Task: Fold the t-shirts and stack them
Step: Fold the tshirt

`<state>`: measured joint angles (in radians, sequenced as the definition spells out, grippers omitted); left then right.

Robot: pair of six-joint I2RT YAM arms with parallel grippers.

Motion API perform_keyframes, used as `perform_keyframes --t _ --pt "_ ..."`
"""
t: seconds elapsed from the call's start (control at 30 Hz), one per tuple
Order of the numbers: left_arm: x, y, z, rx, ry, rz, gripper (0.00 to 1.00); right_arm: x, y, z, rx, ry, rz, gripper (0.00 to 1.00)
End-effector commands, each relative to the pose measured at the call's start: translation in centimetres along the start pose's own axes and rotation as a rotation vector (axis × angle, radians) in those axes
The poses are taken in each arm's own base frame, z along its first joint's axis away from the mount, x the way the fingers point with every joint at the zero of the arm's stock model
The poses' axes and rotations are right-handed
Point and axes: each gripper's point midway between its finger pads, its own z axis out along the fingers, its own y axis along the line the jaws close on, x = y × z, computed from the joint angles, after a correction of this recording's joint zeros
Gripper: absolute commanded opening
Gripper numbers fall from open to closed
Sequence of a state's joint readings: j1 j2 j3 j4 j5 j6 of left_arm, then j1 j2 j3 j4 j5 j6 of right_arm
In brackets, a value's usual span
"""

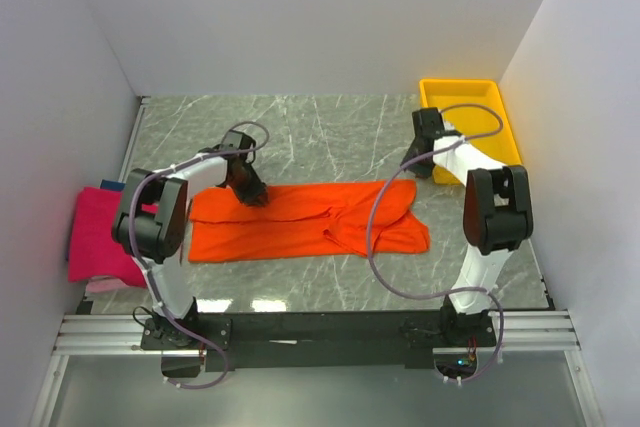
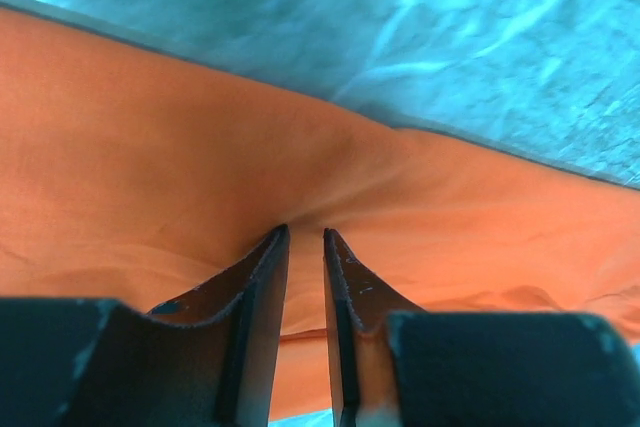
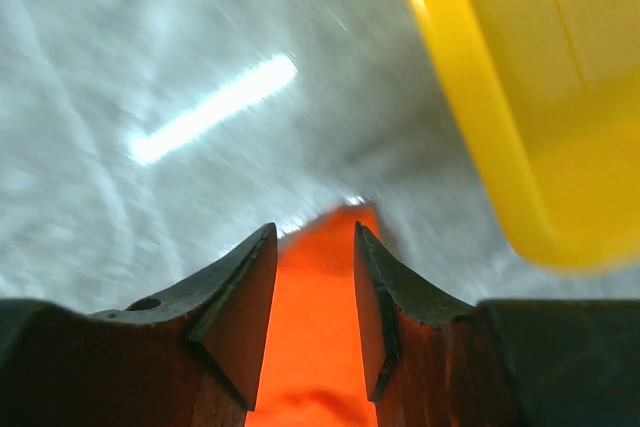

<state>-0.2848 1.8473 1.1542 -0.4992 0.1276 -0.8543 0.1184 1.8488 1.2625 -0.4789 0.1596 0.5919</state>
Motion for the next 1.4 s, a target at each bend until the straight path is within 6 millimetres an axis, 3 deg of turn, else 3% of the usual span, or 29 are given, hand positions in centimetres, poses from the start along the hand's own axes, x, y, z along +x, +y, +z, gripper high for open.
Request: perform_keyframes --t 0.0,0.13,0.2,0.3,0.33,0.37,0.4,0.43,0.47,0.53,0.57,0.63,0.67,0.7,0.77,0.93,1.03,1.07,1.1,1.13,1.2,1.27,1.3,1.33,1.37 --pt "2.0 4.0 0.3 -0.099 0.031 -0.05 0.29 -3.0 2.0 0.1 -0.03 -0.023 -0.044 0.44" --pt "2.2 3.6 -1.0 -0.057 0.016 -0.037 0.36 -6.4 3.7 -1.2 -0.04 -0.073 -0.07 0.5" --pt "0.6 2.4 -2.0 -0.036 -0.029 0.028 0.43 -8.5 4.2 -4.0 -0.055 -0.127 -0.048 0.52" --pt "-2.0 0.6 -4.3 -0.049 -0.121 0.144 0.48 -7.6 4.0 -6.5 -0.072 -0.144 -0.013 0.52" --pt "-1.5 -0.4 -4.9 -0.044 -0.121 0.193 0.49 -7.7 4.1 -8.7 -0.105 -0.174 0.006 0.52" --pt "-1.5 0.0 -5.5 -0.093 -0.135 0.229 0.5 -5.0 3.9 -8.4 -0.111 -0.138 0.01 0.52" --pt "-2.2 -0.1 -6.4 -0.126 -0.187 0.266 0.58 -4.4 4.1 -10.6 -0.158 -0.159 0.026 0.51" --pt "-1.4 -0.3 -6.7 -0.141 -0.182 0.297 0.6 -3.2 4.2 -11.0 -0.178 -0.149 0.028 0.51" --pt "-0.4 0.6 -6.6 -0.164 -0.166 0.315 0.63 0.0 4.4 -10.7 -0.19 -0.103 0.011 0.51" --pt "1.0 1.4 -7.2 -0.181 -0.17 0.335 0.64 2.0 4.7 -12.2 -0.228 -0.106 0.01 0.5" --pt "2.1 2.7 -6.9 -0.207 -0.147 0.341 0.63 4.5 4.6 -12.0 -0.228 -0.077 0.003 0.51" --pt "3.5 3.4 -7.4 -0.221 -0.148 0.353 0.59 6.3 4.6 -13.2 -0.283 -0.068 0.023 0.51" --pt "4.6 4.5 -7.1 -0.24 -0.125 0.36 0.58 8.3 3.9 -12.5 -0.278 -0.034 0.055 0.51" --pt "5.3 4.8 -7.1 -0.245 -0.112 0.351 0.54 9.3 4.1 -13.3 -0.314 -0.031 0.06 0.5" --pt "6.7 5.2 -6.7 -0.253 -0.09 0.366 0.51 11.7 3.3 -12.6 -0.31 -0.003 0.088 0.51" --pt "10.4 6.9 -4.3 -0.285 -0.015 0.369 0.36 13.6 2.7 -10.2 -0.255 0.041 0.078 0.51" --pt "11.1 7.8 -3.2 -0.328 -0.01 0.368 0.33 13.0 3.2 -7.9 -0.197 0.075 0.05 0.51" --pt "11.2 7.6 -2.9 -0.32 -0.005 0.365 0.32 12.0 3.7 -7.6 -0.185 0.071 0.04 0.51" --pt "11.7 7.4 -2.7 -0.312 0.014 0.36 0.31 12.4 3.4 -6.1 -0.143 0.106 0.025 0.51" --pt "12.0 7.1 -2.6 -0.304 0.017 0.365 0.31 11.0 3.8 -5.7 -0.141 0.102 0.022 0.51" --pt "12.5 6.1 -2.5 -0.281 0.017 0.353 0.3 10.9 3.5 -4.0 -0.098 0.135 0.001 0.5" --pt "13.7 4.9 -2.4 -0.242 0.041 0.32 0.31 8.4 4.0 -3.3 -0.1 0.113 0.002 0.51" --pt "14.7 4.0 -2.2 -0.2 0.08 0.299 0.3 8.5 4.0 -2.2 -0.093 0.15 -0.005 0.5" --pt "15.5 3.6 -2.1 -0.184 0.097 0.298 0.3 6.5 5.4 -2.3 -0.119 0.126 -0.023 0.5" --pt "16.1 2.9 -1.9 -0.168 0.106 0.263 0.31 5.8 5.1 -2.0 -0.095 0.141 -0.031 0.5"
